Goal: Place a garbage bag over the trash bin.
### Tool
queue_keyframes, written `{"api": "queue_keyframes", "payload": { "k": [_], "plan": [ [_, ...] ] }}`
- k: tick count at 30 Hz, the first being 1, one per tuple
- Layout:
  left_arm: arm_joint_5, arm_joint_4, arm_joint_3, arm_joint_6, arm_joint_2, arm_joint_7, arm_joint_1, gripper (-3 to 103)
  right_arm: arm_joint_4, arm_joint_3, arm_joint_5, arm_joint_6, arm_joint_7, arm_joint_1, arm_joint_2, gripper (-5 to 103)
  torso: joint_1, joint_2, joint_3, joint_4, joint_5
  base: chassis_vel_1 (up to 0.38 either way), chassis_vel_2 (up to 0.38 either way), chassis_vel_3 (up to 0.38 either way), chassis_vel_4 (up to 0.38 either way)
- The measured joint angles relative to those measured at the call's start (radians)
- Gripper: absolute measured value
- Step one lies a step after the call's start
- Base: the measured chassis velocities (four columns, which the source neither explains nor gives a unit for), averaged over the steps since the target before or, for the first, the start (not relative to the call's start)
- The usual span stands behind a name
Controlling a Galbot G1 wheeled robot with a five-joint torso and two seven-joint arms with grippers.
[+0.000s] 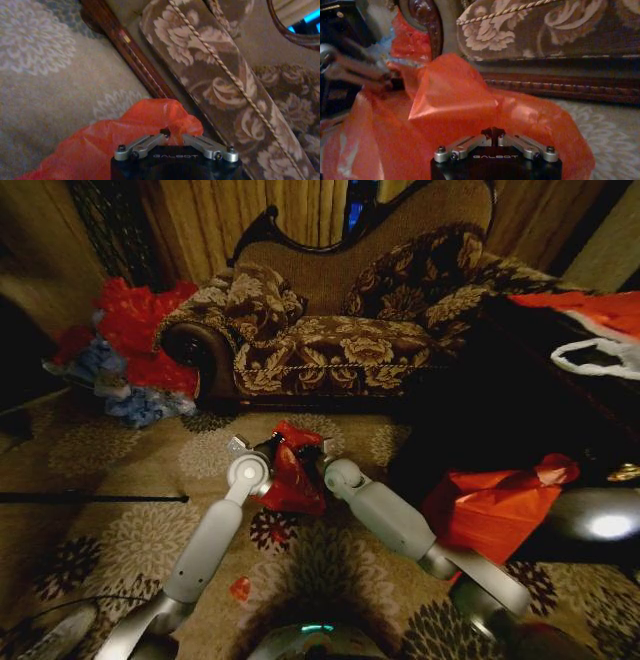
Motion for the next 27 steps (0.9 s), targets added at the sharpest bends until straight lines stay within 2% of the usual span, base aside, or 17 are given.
{"api": "queue_keyframes", "payload": {
  "k": [5, 10, 20, 27],
  "plan": [
    [-0.014, -0.010, -0.030, 0.000, -0.003, -0.016, -0.002, 0, -0.036, -0.013, -0.014, 0.012, -0.011, -0.003, 0.044, 0, 0.000, 0.000, 0.000, 0.0001, 0.0002, 0.000, 0.000, 0.000, 0.000],
    [-0.014, -0.024, -0.030, 0.000, -0.004, -0.019, 0.004, 0, -0.048, -0.013, -0.021, 0.018, -0.022, -0.004, 0.059, 0, 0.000, 0.000, 0.000, -0.0002, 0.0001, 0.000, 0.000, 0.000, 0.000],
    [-0.014, -0.048, -0.029, 0.000, 0.001, -0.029, 0.016, 0, -0.150, 0.008, -0.067, 0.045, -0.057, 0.002, 0.134, 0, 0.000, 0.000, 0.000, 0.0000, 0.0002, 0.000, 0.000, 0.000, 0.000],
    [-0.011, -0.061, -0.023, 0.000, -0.006, -0.037, 0.023, 0, -0.197, 0.007, -0.087, 0.052, -0.067, -0.020, 0.137, 0, 0.000, 0.000, 0.000, -0.0001, 0.0004, 0.000, 0.000, 0.000, 0.000]
  ]
}}
